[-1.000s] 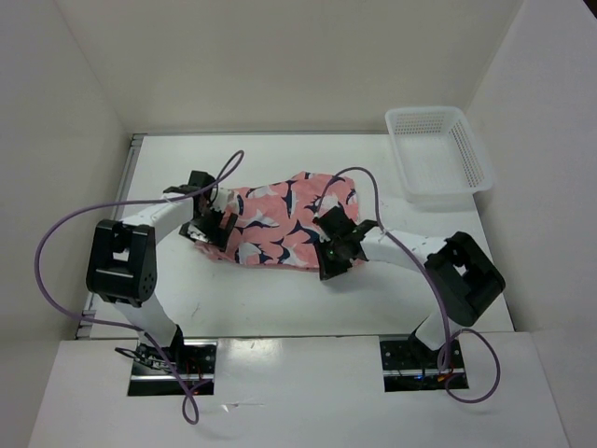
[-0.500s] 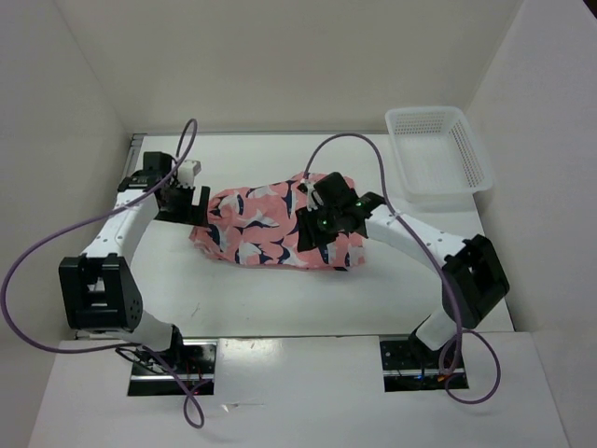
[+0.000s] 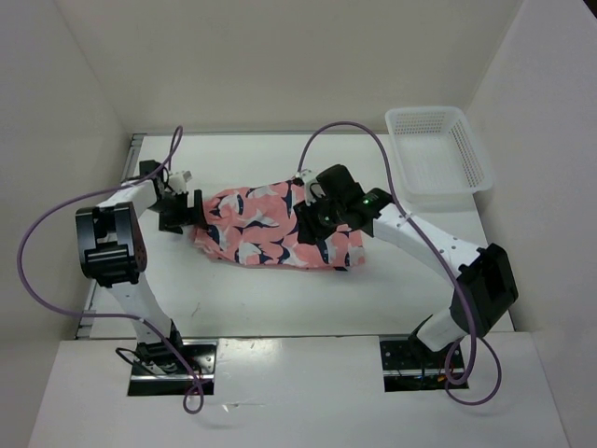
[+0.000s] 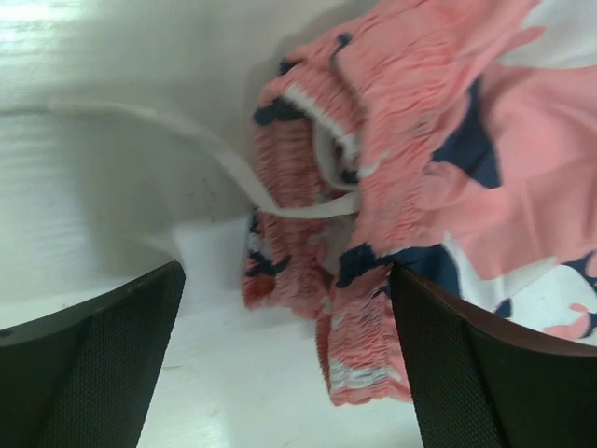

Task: Fold and stack the shorts
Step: Fold the shorts

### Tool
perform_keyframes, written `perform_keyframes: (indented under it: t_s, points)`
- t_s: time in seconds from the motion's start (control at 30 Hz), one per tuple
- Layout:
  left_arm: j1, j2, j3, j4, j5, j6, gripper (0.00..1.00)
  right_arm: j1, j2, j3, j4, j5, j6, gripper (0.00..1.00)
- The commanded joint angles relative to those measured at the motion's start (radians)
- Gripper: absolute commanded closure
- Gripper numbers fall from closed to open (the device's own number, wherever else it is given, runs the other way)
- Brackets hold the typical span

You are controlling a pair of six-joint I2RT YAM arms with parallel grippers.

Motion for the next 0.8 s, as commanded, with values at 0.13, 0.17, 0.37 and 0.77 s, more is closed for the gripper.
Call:
perform_keyframes:
  t_s: [0.13, 0.17, 0.37, 0.77]
  points:
    - [-0.013, 0.119, 0.000, -0.028, 0.204, 0.016, 0.30, -0.016, -0.035, -0.026, 0.091, 0.249, 0.021, 0.54]
    - [-0.022, 0.130, 0.000, -0.040, 0.228, 0.029, 0.36, -0.034, -0.023, -0.026, 0.102, 0.258, 0.048, 0.54]
    - [-0.035, 0.155, 0.009, -0.069, 0.212, 0.073, 0.91, -0.133, 0.077, -0.035, 0.154, 0.357, 0.072, 0.54]
    - [-0.052, -0.051, 0.389, -0.265, -0.029, 0.216, 1.00, -0.154, 0.269, -0.044, 0.244, 0.371, 0.164, 0.56]
